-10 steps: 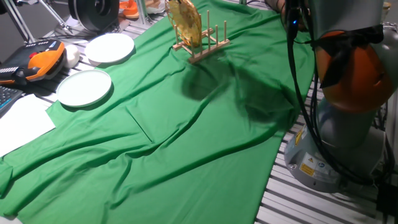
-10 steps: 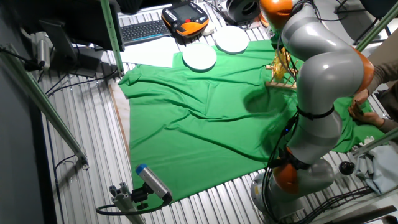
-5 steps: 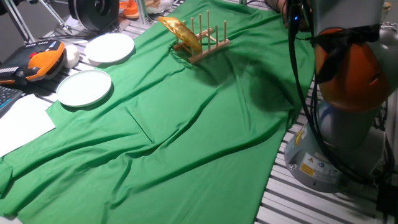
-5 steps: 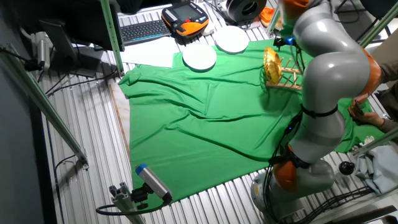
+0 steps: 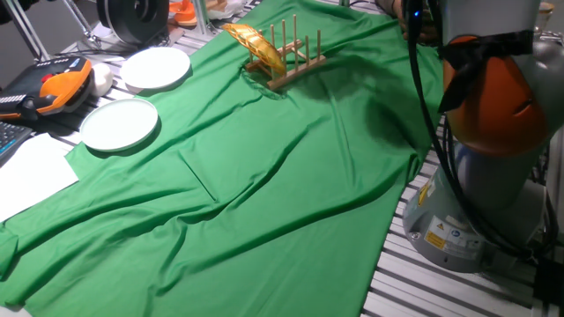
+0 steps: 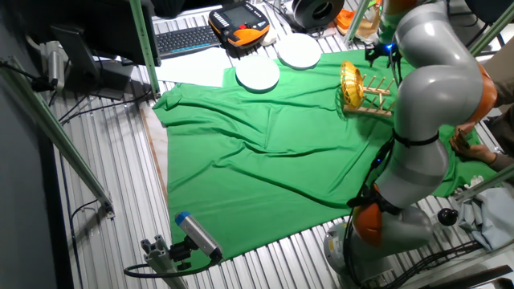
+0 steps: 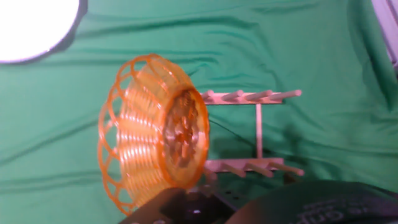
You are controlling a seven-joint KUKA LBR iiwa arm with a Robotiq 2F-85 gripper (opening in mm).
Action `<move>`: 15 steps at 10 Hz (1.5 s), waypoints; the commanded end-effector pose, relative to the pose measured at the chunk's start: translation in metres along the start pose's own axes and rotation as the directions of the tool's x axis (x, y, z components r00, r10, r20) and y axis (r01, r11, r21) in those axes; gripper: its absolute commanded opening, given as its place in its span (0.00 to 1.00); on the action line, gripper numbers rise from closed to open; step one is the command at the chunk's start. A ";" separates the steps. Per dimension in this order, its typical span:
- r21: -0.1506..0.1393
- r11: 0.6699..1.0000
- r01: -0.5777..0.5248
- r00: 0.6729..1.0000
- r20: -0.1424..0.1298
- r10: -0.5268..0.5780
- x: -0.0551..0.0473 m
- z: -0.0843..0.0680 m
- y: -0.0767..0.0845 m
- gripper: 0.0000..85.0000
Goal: Put the dish on the dish rack
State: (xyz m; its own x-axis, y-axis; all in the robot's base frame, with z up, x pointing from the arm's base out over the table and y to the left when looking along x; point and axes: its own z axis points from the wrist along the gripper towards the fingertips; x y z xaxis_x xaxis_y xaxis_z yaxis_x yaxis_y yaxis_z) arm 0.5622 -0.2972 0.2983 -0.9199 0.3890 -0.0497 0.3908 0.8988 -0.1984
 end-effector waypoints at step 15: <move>-0.056 0.969 0.241 0.970 -0.023 -0.243 0.020 0.005 0.017 0.00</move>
State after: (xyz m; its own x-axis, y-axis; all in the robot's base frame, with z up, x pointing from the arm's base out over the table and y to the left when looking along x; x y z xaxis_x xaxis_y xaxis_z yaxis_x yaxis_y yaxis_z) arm 0.5500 -0.2778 0.2911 -0.9870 0.1595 0.0214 0.1545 0.9763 -0.1514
